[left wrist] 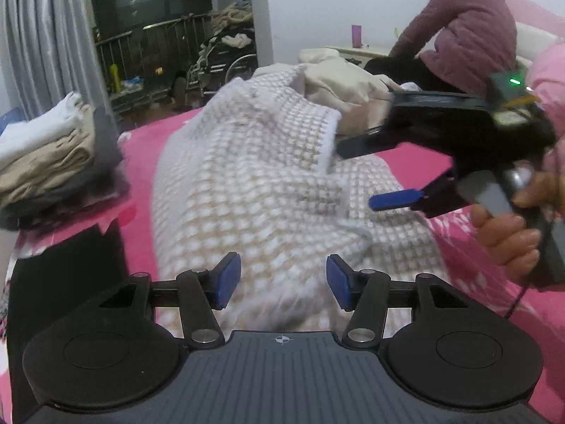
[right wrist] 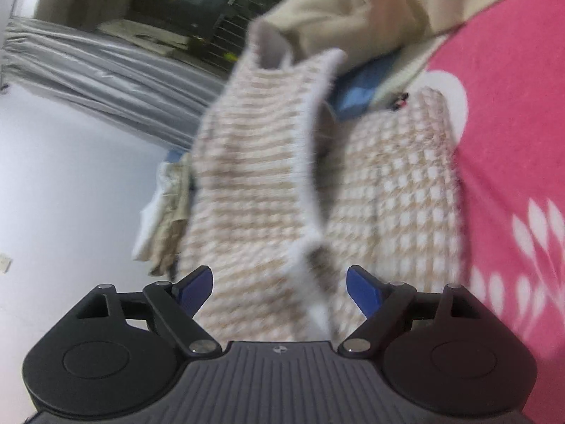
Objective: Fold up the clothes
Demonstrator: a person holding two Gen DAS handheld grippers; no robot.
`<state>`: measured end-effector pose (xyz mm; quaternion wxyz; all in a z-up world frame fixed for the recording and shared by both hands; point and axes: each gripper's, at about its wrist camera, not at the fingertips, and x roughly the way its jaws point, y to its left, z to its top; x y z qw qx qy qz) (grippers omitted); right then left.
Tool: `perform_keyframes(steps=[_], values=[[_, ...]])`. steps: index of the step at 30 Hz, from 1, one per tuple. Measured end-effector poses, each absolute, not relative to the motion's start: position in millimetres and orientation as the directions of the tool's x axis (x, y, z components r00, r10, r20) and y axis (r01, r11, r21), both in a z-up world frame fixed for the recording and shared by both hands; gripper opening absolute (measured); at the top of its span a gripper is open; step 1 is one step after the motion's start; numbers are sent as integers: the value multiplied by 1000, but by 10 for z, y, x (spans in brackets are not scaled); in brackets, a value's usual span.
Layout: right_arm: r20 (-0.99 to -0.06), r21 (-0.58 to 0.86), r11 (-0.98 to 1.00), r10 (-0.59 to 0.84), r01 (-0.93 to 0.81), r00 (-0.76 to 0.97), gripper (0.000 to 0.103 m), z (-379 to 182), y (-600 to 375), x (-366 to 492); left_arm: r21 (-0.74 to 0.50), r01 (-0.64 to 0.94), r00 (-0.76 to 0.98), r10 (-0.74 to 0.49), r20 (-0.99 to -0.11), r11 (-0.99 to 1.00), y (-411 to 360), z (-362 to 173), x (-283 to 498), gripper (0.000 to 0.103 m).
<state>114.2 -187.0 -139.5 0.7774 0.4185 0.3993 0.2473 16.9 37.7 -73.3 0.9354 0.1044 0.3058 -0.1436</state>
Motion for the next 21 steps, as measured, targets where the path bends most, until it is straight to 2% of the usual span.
perform_keyframes(steps=[3,9,14,16,20,21], values=[[-393,869,490,760,-59,518,90,-1507,-1796,1293,104,330,767,-202,-609,938,396,-791,210,54],[-268,902,374,877,-214,399,93,-1416,-1671,1102,85,311,769,-198,-608,947,518,-868,184,59],[-88,952,184,931,-246,355,93,-1398,-1824,790,28,285,767,-211,-606,958,635,-834,121,61],[-122,942,220,928,-253,352,93,-1351,-1820,721,21,290,772,-221,-596,957,660,-793,71,62],[-329,878,436,850,-199,411,92,-1334,-1734,802,31,318,777,-242,-581,947,637,-735,-21,66],[-344,877,446,843,-180,413,88,-1353,-1714,845,33,323,776,-245,-580,946,622,-730,-40,67]])
